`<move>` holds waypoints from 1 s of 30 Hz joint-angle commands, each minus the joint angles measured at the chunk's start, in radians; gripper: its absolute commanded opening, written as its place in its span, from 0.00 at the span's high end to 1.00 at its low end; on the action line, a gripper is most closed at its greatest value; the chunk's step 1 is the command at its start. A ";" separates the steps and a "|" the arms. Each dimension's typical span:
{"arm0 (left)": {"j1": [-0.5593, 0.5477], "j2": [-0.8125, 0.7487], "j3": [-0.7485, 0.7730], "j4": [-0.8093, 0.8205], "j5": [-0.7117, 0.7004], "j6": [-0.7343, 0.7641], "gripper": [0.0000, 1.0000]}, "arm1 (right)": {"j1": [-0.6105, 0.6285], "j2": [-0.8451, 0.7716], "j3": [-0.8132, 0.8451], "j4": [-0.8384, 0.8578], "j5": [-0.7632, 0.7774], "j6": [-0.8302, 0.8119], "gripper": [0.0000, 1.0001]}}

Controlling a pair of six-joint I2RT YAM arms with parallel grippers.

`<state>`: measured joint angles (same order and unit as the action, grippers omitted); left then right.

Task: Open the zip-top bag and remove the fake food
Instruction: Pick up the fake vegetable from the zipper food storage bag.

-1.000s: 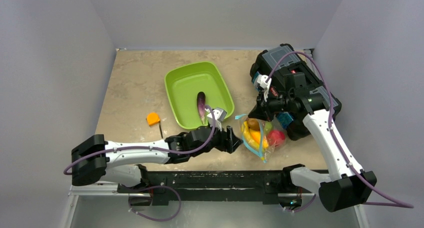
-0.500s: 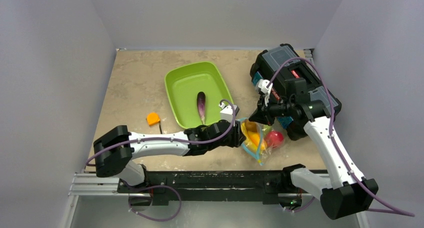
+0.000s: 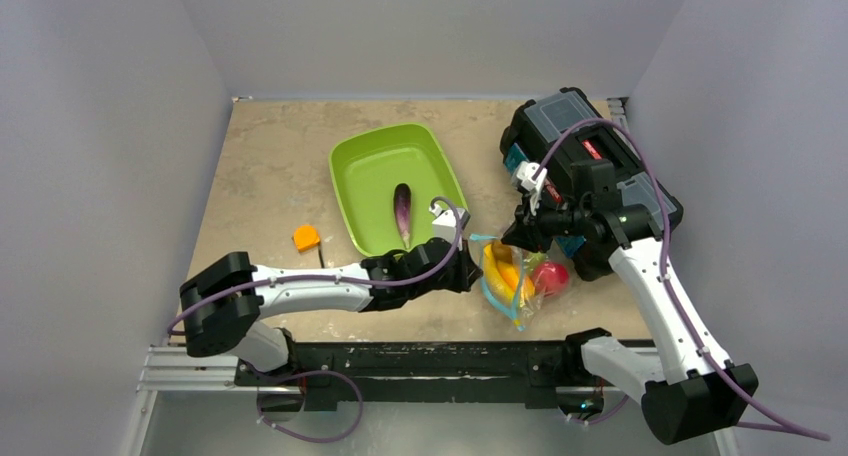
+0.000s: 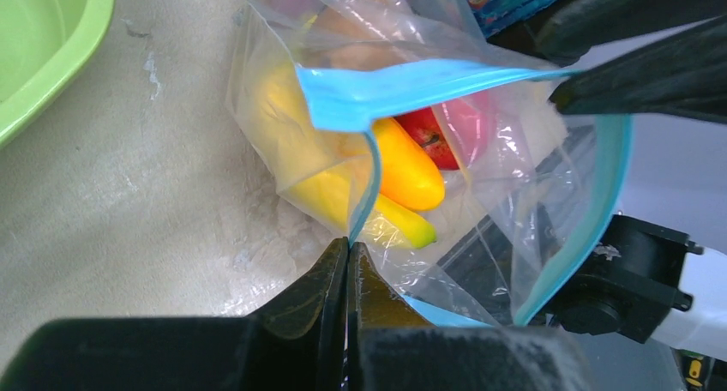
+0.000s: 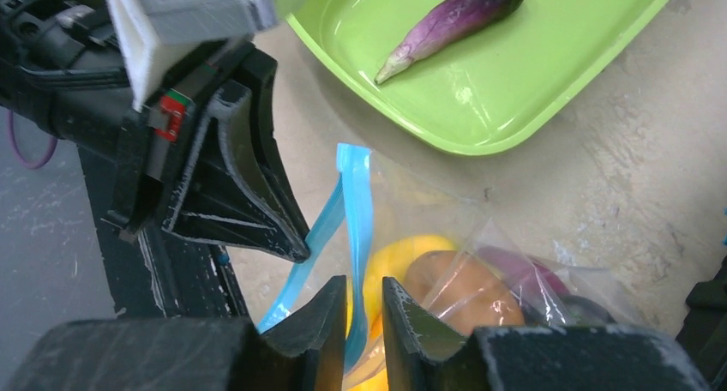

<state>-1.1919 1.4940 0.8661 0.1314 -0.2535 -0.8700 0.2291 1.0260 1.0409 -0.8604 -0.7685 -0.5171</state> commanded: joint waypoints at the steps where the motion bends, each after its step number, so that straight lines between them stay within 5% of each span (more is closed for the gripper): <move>1: 0.005 -0.070 -0.035 0.099 0.011 0.011 1.00 | 0.004 -0.018 -0.014 -0.001 0.034 -0.016 0.76; 6: 0.007 -0.078 -0.033 0.120 0.031 0.018 1.00 | 0.004 -0.025 -0.032 -0.024 0.046 -0.031 0.63; 12: 0.014 -0.097 -0.048 0.130 0.029 0.018 1.00 | 0.005 -0.004 0.013 -0.062 0.056 -0.041 0.64; 17: 0.026 -0.117 -0.072 0.144 0.034 0.012 1.00 | 0.040 0.027 0.051 -0.106 0.118 -0.068 0.76; 20: 0.032 -0.112 -0.075 0.149 0.044 0.009 1.00 | 0.054 0.045 0.057 -0.120 0.120 -0.079 1.00; 26: 0.066 -0.137 -0.123 0.165 0.095 0.009 1.00 | 0.060 0.031 0.079 -0.142 0.059 -0.098 1.00; 30: 0.090 -0.225 -0.171 0.186 0.129 0.031 0.78 | 0.061 0.034 0.096 -0.149 0.036 -0.103 1.00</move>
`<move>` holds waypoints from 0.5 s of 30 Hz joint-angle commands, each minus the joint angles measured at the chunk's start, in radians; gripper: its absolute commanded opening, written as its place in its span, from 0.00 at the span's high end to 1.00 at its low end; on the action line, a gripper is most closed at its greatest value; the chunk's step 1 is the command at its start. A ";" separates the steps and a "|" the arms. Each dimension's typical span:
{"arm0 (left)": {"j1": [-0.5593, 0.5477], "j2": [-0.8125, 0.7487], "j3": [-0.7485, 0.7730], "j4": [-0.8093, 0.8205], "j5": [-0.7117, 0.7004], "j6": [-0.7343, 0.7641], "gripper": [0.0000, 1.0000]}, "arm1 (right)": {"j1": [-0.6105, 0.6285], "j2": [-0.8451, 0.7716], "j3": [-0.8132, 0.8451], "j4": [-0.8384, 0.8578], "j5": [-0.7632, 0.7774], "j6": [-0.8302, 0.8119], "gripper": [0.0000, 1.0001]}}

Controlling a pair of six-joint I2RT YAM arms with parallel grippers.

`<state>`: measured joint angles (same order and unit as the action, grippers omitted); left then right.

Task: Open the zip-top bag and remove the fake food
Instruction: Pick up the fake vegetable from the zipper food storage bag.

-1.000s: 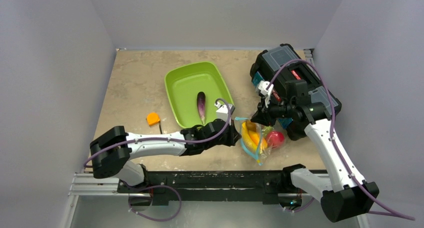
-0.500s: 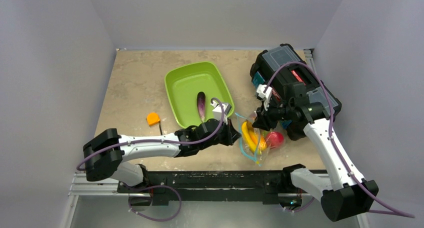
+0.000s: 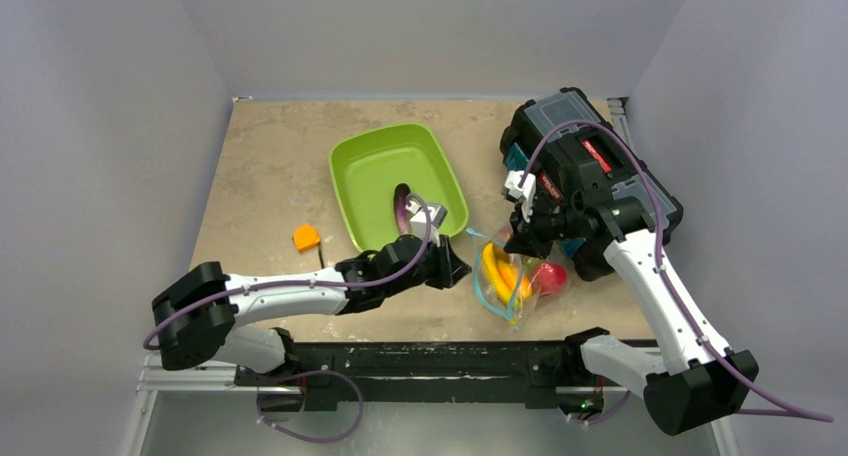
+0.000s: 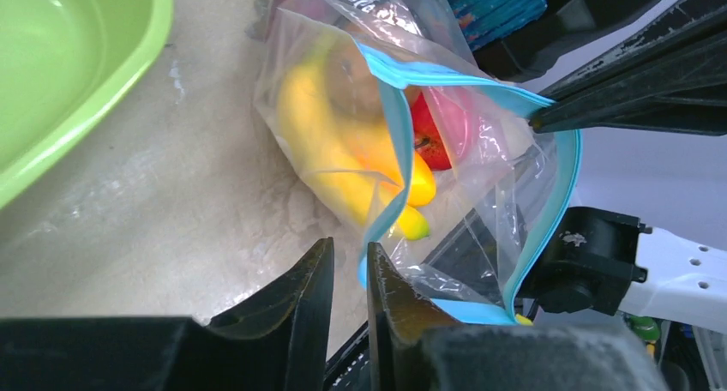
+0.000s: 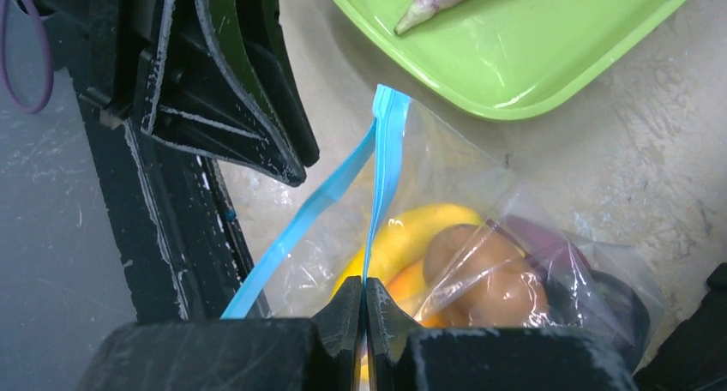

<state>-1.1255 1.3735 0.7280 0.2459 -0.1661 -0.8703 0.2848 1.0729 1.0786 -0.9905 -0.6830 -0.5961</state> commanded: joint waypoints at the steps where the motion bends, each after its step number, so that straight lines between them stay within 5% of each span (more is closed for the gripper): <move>1: 0.024 -0.130 -0.037 0.063 0.042 0.037 0.72 | 0.005 -0.009 0.062 -0.017 -0.052 -0.023 1.00; 8: 0.023 -0.256 -0.081 0.148 0.123 0.057 0.51 | 0.004 0.000 0.041 0.038 -0.073 0.027 1.00; 15: -0.016 -0.085 0.070 0.211 0.185 0.025 0.47 | 0.003 0.009 0.036 0.061 -0.084 0.051 1.00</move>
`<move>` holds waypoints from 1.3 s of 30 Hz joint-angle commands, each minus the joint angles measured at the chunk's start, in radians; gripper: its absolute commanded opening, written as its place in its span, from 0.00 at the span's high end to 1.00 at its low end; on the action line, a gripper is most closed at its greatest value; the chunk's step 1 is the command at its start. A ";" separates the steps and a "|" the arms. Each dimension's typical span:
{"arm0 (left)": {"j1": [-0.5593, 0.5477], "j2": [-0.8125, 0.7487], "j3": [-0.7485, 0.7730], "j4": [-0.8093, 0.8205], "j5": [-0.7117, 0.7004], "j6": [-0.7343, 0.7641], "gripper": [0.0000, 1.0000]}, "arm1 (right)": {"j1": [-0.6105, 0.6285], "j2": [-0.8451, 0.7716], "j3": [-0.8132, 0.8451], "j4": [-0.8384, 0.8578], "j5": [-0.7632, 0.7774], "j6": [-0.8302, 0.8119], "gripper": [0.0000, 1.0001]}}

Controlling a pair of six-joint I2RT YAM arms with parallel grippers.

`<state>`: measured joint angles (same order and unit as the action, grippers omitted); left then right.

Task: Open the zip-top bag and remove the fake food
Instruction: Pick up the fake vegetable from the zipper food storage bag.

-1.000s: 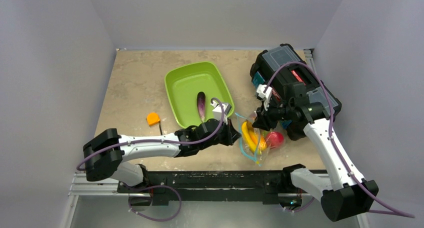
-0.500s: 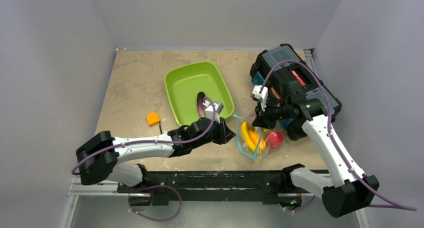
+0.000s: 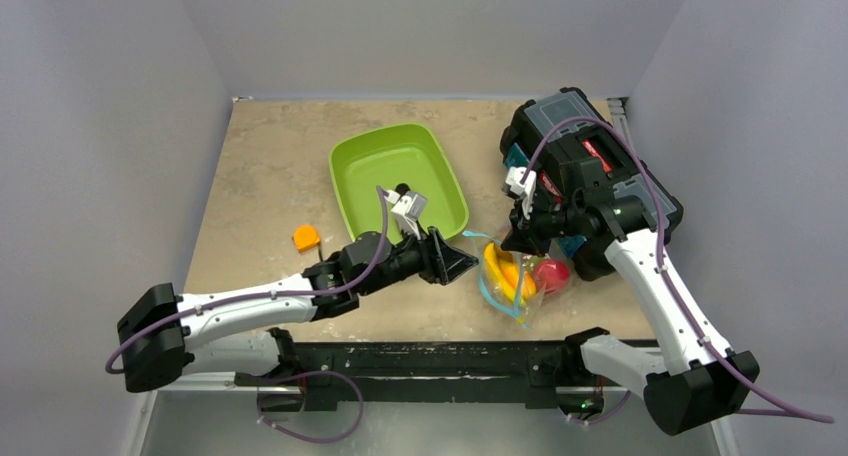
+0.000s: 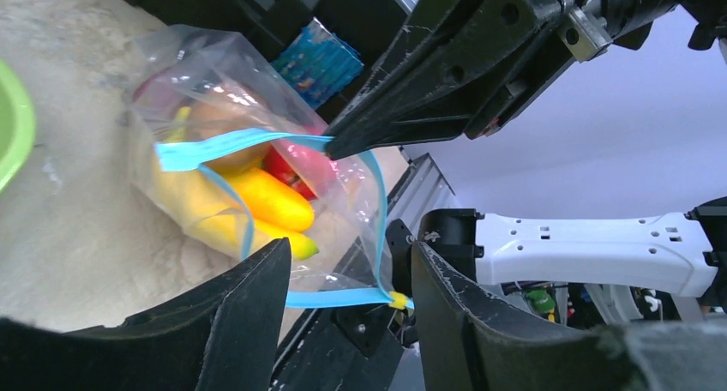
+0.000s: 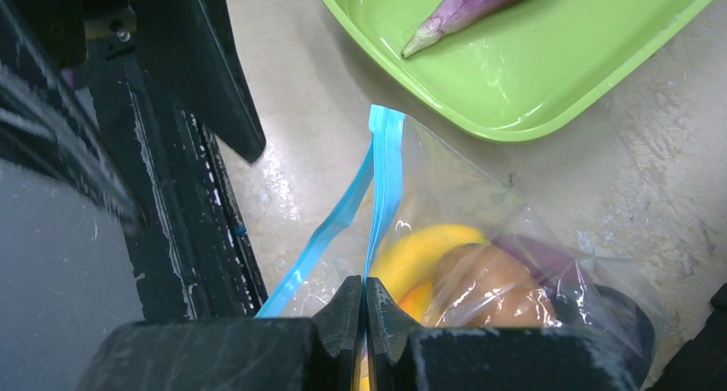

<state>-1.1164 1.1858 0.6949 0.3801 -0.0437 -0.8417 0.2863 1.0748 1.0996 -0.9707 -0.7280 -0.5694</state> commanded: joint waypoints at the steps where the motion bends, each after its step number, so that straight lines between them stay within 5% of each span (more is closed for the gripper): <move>1: -0.029 0.151 0.119 0.101 0.063 -0.019 0.46 | 0.001 0.007 0.017 0.043 -0.041 0.026 1.00; 7: -0.034 0.298 0.181 0.104 0.004 -0.079 0.45 | -0.008 0.004 0.007 0.052 -0.040 0.039 1.00; 30: -0.034 0.439 0.278 -0.070 -0.289 -0.174 0.48 | -0.038 0.027 0.042 0.103 0.003 0.103 1.00; 39: -0.007 0.501 0.299 0.040 -0.286 -0.215 0.45 | -0.044 0.044 0.061 0.091 -0.011 0.098 1.00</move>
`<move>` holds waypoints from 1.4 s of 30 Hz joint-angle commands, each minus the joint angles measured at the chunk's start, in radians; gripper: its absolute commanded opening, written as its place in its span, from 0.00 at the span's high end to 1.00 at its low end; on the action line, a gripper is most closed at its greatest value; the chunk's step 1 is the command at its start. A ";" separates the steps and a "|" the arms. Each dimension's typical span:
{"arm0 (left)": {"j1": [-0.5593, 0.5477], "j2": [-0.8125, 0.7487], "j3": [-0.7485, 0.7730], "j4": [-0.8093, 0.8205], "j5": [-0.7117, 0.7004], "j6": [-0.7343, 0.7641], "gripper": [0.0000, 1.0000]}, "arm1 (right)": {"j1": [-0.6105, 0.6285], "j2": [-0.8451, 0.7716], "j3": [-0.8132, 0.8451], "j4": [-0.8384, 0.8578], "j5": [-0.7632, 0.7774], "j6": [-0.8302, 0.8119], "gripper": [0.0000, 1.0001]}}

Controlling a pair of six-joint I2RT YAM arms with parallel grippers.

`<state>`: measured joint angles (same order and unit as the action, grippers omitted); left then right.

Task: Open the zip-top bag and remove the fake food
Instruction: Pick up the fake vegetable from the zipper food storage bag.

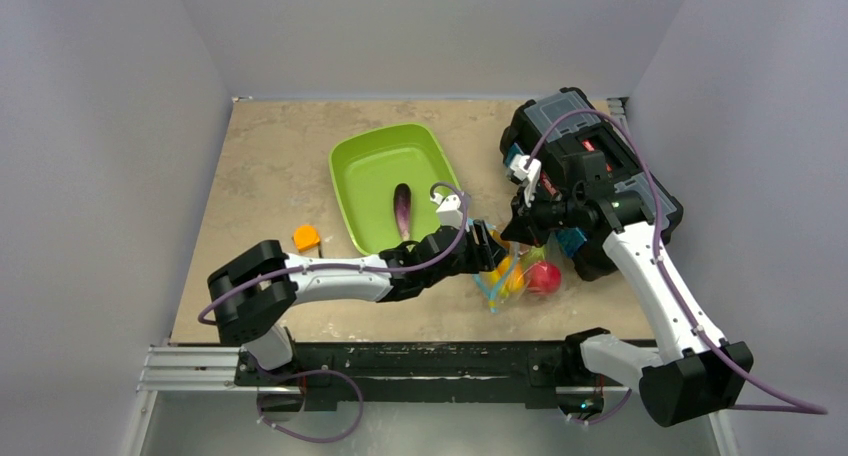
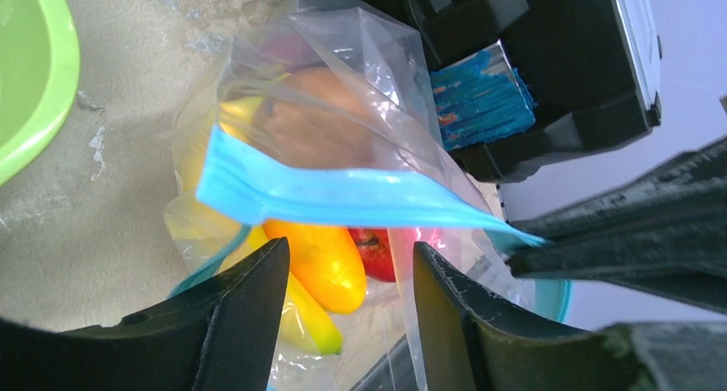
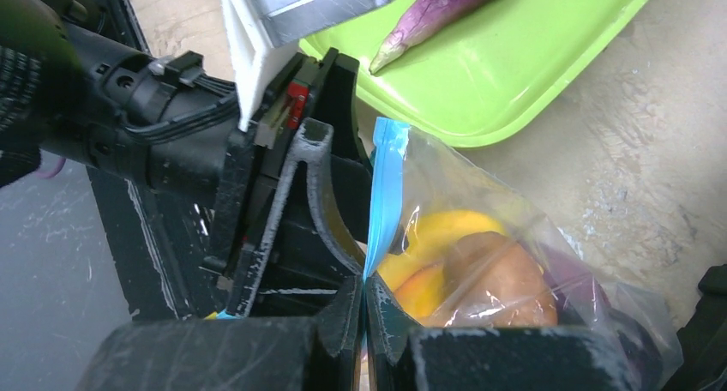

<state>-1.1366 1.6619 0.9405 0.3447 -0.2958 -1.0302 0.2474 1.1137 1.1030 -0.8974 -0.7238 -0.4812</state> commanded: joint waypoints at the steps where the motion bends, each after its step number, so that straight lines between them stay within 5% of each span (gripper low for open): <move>1: 0.014 0.028 0.058 0.073 -0.045 -0.032 0.45 | -0.004 0.007 0.059 0.017 -0.016 0.010 1.00; 31: 0.032 0.157 0.180 0.028 -0.219 -0.217 0.37 | -0.045 0.032 0.074 0.032 0.014 0.024 1.00; 36: 0.032 0.172 0.238 -0.125 -0.243 -0.299 0.37 | -0.049 0.034 0.074 0.037 0.018 0.026 1.00; 42: 0.035 0.185 0.227 -0.110 -0.260 -0.354 0.37 | -0.060 0.031 0.068 0.035 0.013 0.026 1.00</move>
<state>-1.1126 1.8317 1.1355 0.2333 -0.5091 -1.3235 0.1970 1.1545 1.1347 -0.8742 -0.6983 -0.4679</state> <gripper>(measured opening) 0.629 0.005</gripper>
